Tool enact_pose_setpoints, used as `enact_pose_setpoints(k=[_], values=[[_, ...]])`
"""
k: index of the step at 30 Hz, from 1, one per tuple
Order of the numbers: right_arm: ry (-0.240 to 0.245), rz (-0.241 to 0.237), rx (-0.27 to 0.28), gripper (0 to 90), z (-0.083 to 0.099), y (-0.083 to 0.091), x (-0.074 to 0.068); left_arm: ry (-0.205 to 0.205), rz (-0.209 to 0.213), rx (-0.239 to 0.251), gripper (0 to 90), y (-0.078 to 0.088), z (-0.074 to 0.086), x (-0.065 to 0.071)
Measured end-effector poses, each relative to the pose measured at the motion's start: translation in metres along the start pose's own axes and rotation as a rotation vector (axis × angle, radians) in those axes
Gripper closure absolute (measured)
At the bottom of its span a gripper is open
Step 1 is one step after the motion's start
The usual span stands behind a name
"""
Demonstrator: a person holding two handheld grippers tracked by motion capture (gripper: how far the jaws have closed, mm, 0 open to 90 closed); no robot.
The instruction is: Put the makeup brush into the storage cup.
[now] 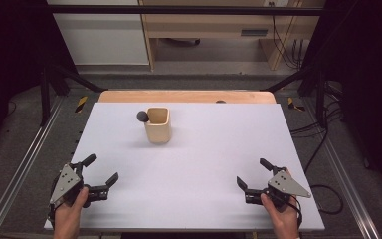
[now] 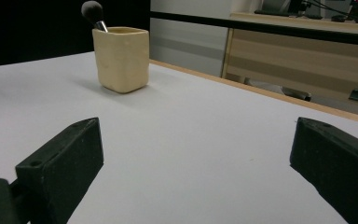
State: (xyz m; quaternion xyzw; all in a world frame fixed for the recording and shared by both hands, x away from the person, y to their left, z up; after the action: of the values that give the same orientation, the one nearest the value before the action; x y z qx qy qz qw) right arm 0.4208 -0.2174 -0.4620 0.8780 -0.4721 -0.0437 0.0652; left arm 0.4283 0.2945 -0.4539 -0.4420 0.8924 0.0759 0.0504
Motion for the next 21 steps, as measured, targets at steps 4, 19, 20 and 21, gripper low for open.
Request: enact_pose_setpoints(k=[4, 19, 20, 21], values=[[0.004, 0.012, 0.015, 3.1, 0.001, 0.001, 0.002, 0.001, -0.002, 0.004, 1.3, 0.001, 0.002, 0.000], [-0.035, 0.050, 0.051, 3.1, 0.005, 0.005, 0.015, -0.011, 0.010, 0.004, 1.5, 0.002, 0.011, 0.006], [-0.044, 0.051, 0.057, 3.1, 0.005, 0.005, 0.015, -0.011, 0.009, 0.005, 1.4, 0.002, 0.011, 0.006], [-0.047, 0.053, 0.061, 3.3, 0.006, 0.005, 0.016, -0.014, 0.009, 0.006, 1.5, 0.002, 0.010, 0.006]])
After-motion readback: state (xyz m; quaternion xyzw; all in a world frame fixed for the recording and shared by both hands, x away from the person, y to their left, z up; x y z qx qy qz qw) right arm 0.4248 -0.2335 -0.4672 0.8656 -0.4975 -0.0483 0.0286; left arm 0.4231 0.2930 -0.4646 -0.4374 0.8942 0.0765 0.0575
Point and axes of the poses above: each handheld gripper's, and its own axes: y roughly backward along the jaws, z roughly out of its underside, x roughly to its right, the point moved 3 cm from there along -y, roughly forward along the jaws, and after that the axes turned 5 degrees about -y, right-handed, at the moved point
